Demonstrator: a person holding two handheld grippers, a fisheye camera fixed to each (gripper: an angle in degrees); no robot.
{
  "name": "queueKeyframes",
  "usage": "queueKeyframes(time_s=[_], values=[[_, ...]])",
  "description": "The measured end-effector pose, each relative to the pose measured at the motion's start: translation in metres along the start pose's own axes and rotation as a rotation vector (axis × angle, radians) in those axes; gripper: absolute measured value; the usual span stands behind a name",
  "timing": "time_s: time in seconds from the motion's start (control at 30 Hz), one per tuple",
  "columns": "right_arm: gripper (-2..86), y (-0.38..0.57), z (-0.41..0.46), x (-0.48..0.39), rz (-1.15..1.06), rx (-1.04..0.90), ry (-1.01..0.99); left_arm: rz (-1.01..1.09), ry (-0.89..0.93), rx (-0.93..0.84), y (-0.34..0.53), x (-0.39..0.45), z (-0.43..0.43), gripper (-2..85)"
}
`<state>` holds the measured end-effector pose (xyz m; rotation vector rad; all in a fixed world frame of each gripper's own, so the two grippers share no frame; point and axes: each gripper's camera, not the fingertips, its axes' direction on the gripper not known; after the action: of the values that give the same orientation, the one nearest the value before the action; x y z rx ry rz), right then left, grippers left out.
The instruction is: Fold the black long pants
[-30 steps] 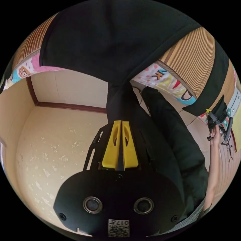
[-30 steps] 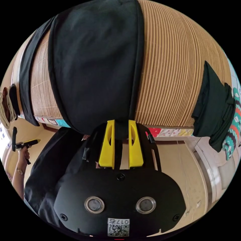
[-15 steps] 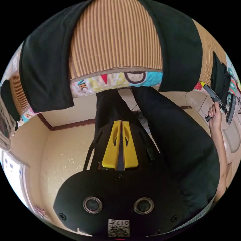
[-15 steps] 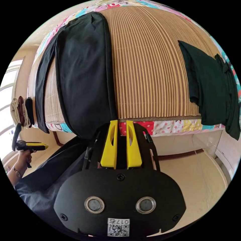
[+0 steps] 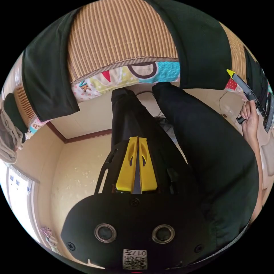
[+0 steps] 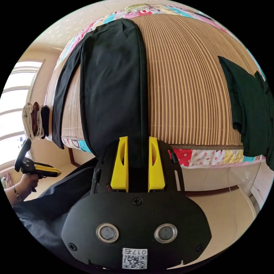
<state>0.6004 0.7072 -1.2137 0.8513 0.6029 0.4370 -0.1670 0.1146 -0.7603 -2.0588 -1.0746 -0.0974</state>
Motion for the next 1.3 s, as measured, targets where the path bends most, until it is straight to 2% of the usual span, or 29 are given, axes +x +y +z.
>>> queueKeyframes(time_s=[0.23,0.4,0.63,0.67,0.83,0.93,1.03,1.17,1.23,1.3], values=[[9.2,0.018,-0.004,0.007,-0.096,-0.020,0.043,-0.052,0.068,-0.004,-0.006,0.004,0.027,-0.6],[8.0,0.028,-0.010,0.023,-0.116,-0.022,0.014,-0.021,0.047,0.108,-0.006,0.033,0.029,-0.6],[5.1,0.033,-0.018,0.030,-0.205,-0.065,0.029,0.031,0.047,0.162,-0.007,0.061,0.044,-0.5],[4.6,0.033,-0.020,0.031,-0.227,-0.072,0.010,0.043,0.053,0.185,-0.005,0.064,0.043,-0.5],[2.8,0.026,-0.059,0.049,-0.404,-0.083,-0.376,0.105,0.107,0.358,0.006,0.075,0.013,-0.3],[2.6,0.025,-0.086,0.055,-0.468,-0.068,-0.534,0.161,0.147,0.481,0.015,0.085,-0.019,0.2],[2.6,0.024,-0.107,0.052,-0.515,-0.046,-0.617,0.193,0.175,0.563,0.019,0.098,-0.051,2.8],[2.6,0.018,-0.122,0.034,-0.560,-0.031,-0.695,0.251,0.197,0.641,0.017,0.123,-0.089,10.4],[2.7,0.015,-0.128,0.015,-0.595,-0.020,-0.716,0.259,0.151,0.649,0.013,0.134,-0.101,12.1],[2.7,0.012,-0.130,-0.002,-0.624,-0.019,-0.722,0.233,0.005,0.636,0.002,0.146,-0.109,14.7]])
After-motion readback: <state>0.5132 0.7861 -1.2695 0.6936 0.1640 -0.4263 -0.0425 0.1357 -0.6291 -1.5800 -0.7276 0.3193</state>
